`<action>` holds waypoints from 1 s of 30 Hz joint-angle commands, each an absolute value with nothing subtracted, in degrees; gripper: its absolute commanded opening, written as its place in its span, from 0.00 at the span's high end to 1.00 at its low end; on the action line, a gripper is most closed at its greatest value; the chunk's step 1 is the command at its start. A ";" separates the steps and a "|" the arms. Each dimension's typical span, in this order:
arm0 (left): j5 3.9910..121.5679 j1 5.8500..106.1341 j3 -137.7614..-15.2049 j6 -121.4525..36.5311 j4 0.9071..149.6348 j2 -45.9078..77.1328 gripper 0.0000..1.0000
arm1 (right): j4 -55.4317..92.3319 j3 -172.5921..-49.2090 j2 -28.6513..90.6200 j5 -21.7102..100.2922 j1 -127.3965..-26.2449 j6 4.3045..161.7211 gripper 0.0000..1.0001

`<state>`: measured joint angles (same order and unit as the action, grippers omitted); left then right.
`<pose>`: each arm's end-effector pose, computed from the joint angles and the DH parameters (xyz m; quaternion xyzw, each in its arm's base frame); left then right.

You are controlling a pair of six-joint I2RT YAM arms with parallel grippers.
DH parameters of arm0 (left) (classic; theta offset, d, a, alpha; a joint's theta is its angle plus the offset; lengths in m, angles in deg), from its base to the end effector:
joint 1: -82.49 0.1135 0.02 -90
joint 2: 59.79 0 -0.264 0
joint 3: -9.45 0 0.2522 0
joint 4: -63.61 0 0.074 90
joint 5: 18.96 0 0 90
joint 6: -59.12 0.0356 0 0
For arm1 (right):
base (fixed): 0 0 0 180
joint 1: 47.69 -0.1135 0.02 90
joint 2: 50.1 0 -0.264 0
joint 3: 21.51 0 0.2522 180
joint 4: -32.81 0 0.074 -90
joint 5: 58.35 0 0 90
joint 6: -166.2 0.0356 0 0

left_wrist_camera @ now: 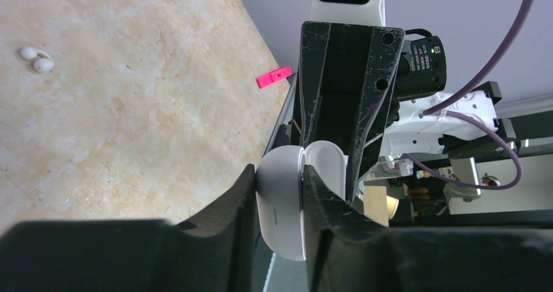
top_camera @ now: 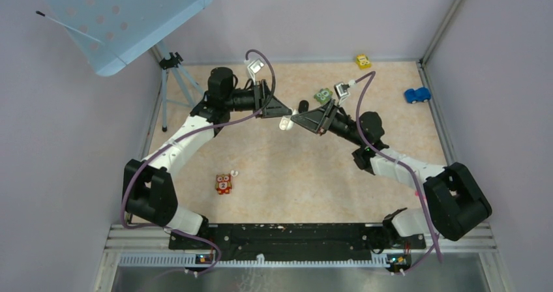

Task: Insert the wireless bluetooth earbuds into the charging case
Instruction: Pass from the left arm to the right

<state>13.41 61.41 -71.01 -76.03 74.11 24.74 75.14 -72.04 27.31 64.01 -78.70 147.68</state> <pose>0.3031 -0.1491 0.3350 0.1438 0.7394 -0.6122 0.2406 0.2368 0.1646 0.2849 -0.0069 0.6224 0.7016 0.3468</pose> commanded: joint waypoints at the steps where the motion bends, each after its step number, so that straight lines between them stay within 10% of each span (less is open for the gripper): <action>1: 13.14 60.85 -72.46 -74.38 73.75 24.77 0.44 | 80.22 -73.72 27.14 64.37 -80.24 148.16 1.00; 7: 19.04 63.26 -77.80 -62.85 89.11 25.40 0.23 | 70.81 -71.91 23.14 63.07 -80.01 144.32 1.00; 19: 38.93 68.57 -73.92 -51.88 109.90 16.68 0.16 | 35.76 -61.29 1.26 66.58 -69.76 131.71 1.00; 24: 66.81 68.34 -68.56 -52.44 126.17 15.39 0.34 | 23.08 -62.67 -3.50 66.09 -69.23 125.71 1.00; 30: 72.18 68.13 -55.82 -59.85 124.80 9.63 0.51 | 24.25 -62.03 -3.38 67.53 -69.26 126.27 1.00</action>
